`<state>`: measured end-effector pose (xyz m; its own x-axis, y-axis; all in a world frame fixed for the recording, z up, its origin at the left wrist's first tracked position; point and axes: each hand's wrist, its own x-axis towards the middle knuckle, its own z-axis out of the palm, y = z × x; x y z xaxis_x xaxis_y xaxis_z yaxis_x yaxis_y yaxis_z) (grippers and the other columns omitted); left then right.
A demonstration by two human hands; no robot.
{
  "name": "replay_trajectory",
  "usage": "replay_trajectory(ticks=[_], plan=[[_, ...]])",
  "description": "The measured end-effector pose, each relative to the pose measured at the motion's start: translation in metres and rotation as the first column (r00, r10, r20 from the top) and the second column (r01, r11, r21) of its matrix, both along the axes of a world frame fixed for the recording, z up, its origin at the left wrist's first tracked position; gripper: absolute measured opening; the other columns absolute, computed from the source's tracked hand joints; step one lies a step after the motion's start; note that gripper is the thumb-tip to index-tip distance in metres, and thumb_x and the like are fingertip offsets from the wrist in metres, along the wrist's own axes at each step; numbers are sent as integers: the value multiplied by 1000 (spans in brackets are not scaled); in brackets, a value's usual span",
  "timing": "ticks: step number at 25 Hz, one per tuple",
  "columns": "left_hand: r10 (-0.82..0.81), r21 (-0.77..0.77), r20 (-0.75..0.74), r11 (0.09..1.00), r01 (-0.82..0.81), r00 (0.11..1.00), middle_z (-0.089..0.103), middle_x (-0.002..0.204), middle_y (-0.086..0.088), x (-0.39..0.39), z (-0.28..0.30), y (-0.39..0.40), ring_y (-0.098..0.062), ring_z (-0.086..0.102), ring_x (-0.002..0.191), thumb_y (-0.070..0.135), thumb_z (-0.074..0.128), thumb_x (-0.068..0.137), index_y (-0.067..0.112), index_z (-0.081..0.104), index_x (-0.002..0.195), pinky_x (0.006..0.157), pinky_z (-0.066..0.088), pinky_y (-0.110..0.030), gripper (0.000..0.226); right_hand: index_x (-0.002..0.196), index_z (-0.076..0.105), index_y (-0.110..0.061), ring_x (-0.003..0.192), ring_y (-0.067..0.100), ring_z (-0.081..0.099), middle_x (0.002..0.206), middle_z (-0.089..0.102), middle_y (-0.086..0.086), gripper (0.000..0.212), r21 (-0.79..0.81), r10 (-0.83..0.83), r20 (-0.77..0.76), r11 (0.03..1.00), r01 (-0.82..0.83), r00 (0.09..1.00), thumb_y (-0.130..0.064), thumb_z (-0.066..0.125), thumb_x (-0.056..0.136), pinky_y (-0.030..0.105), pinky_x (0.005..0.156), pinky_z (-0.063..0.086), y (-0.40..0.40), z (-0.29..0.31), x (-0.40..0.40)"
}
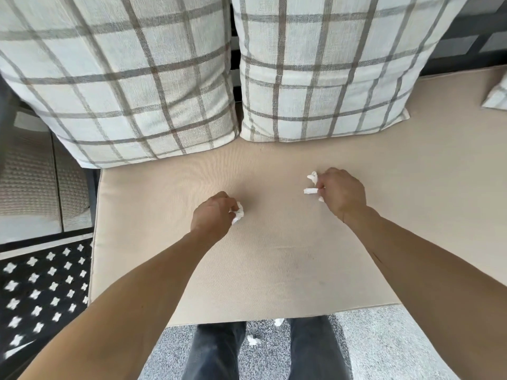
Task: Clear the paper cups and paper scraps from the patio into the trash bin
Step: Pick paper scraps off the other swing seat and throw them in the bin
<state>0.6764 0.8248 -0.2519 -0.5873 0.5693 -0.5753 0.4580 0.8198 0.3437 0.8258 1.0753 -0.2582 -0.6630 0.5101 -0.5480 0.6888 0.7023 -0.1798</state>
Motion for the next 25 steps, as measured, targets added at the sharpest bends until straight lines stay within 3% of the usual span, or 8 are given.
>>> replay_trajectory(ticks=[4, 7, 9, 14, 17, 19, 23, 25], plan=[[62, -6, -11, 998, -62, 998, 61, 97, 9, 5, 4, -3, -14, 58, 81, 17, 55, 86, 24, 68, 94, 56, 37, -26, 18, 102, 68, -16, 84, 15, 61, 113, 64, 1, 17, -102, -78, -53, 992, 73, 995, -13, 60, 88, 21, 65, 39, -17, 8, 13], [128, -3, 2, 992, -128, 992, 62, 92, 9, 5, 25, -6, -15, 58, 77, 18, 53, 82, 29, 65, 90, 56, 37, -26, 18, 118, 59, -26, 100, 21, 60, 117, 64, -2, 35, -162, -82, -90, 985, 67, 993, -13, 59, 86, 30, 81, 46, -31, 34, 25], [212, 45, 30, 976, -213, 977, 65, 88, 13, 3, 53, -10, -12, 60, 75, 21, 55, 80, 33, 63, 89, 55, 39, -25, 17, 129, 52, -28, 104, 22, 59, 117, 63, -3, 46, -129, -65, -104, 990, 52, 992, -14, 57, 85, 32, 83, 46, -43, 62, 27], [225, 290, -15, 934, -211, 974, 67, 89, 12, -17, 153, -24, -9, 64, 79, 22, 58, 82, 32, 66, 91, 64, 50, -28, 15, 103, 68, -31, 89, 16, 62, 97, 63, -7, 24, -34, -82, -293, 997, 75, 953, -18, 56, 87, 30, 70, 45, -72, 163, 2], [254, 480, -28, 852, -210, 967, 66, 81, 13, -32, 219, -39, 0, 61, 67, 28, 61, 84, 33, 61, 87, 60, 47, -25, 6, 102, 69, -30, 88, 13, 62, 99, 64, -11, 21, -4, -104, -452, 993, 114, 886, -20, 60, 85, 29, 72, 47, -97, 231, -12], [283, 561, -36, 799, -215, 958, 64, 87, 12, -38, 259, -51, 2, 60, 67, 27, 64, 86, 34, 62, 93, 65, 49, -25, 10, 101, 69, -30, 87, 10, 61, 99, 63, -14, 21, 21, -84, -546, 993, 114, 833, -21, 64, 83, 27, 73, 47, -116, 272, -17], [302, 651, -89, 739, -174, 949, 60, 94, 11, -35, 315, -79, 7, 56, 70, 23, 66, 86, 27, 64, 102, 62, 36, -4, 17, 101, 70, -28, 86, 6, 62, 99, 60, -17, 19, 89, 26, -658, 995, 43, 753, -23, 68, 82, 29, 76, 50, -145, 341, -25], [340, 694, -118, 701, -168, 933, 59, 93, 12, -25, 339, -99, 8, 56, 70, 22, 67, 85, 25, 66, 104, 63, 36, -2, 19, 100, 70, -27, 87, 10, 64, 101, 62, -15, 17, 161, 136, -673, 986, -36, 727, -24, 68, 83, 34, 77, 51, -158, 368, -28]])
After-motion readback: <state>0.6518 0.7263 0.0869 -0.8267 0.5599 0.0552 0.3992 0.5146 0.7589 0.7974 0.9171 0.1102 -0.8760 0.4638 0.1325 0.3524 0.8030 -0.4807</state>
